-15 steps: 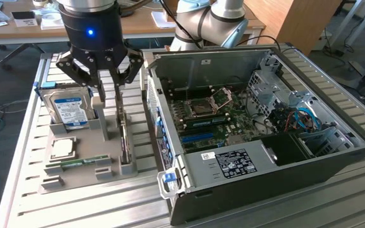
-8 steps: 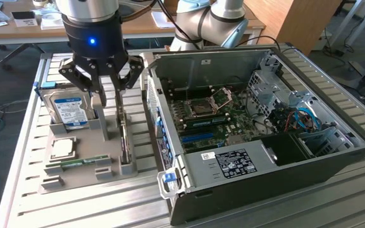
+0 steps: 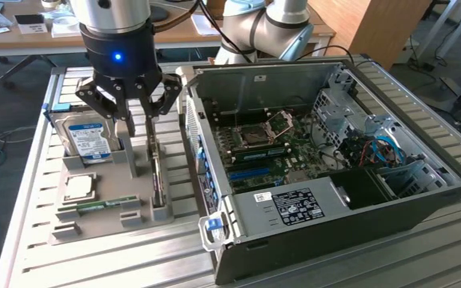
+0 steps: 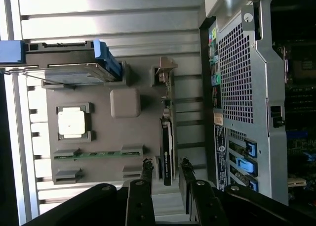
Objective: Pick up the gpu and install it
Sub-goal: 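Pick up the gpu and move the gpu toward the slot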
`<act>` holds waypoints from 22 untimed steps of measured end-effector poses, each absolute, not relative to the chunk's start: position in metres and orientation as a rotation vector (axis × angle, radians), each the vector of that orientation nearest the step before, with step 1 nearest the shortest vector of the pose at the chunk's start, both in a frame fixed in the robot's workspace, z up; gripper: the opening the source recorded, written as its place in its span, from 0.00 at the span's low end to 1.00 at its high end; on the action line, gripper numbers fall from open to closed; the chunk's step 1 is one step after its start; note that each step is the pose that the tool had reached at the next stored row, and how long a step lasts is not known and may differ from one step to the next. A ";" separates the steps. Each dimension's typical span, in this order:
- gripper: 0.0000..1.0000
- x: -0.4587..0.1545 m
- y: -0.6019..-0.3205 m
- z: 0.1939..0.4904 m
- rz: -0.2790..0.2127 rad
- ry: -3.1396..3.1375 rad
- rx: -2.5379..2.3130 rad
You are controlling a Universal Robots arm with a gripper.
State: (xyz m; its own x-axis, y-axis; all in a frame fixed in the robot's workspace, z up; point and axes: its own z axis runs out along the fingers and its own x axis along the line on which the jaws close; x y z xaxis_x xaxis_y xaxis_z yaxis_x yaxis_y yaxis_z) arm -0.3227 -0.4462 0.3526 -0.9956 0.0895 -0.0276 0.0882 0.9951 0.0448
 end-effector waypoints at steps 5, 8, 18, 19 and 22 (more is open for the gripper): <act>0.36 -0.322 -0.446 0.344 0.068 3.108 0.139; 0.36 -0.318 -0.446 0.341 0.067 3.108 0.138; 0.36 -0.309 -0.446 0.326 0.067 3.109 0.139; 0.36 -0.309 -0.446 0.324 0.067 3.109 0.139; 0.36 -0.309 -0.446 0.319 0.067 3.109 0.138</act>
State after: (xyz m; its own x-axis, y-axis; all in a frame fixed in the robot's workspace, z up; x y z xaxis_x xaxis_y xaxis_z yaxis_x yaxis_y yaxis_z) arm -0.3086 -0.4461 0.3188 -0.9956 0.0895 -0.0270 0.0882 0.9951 0.0445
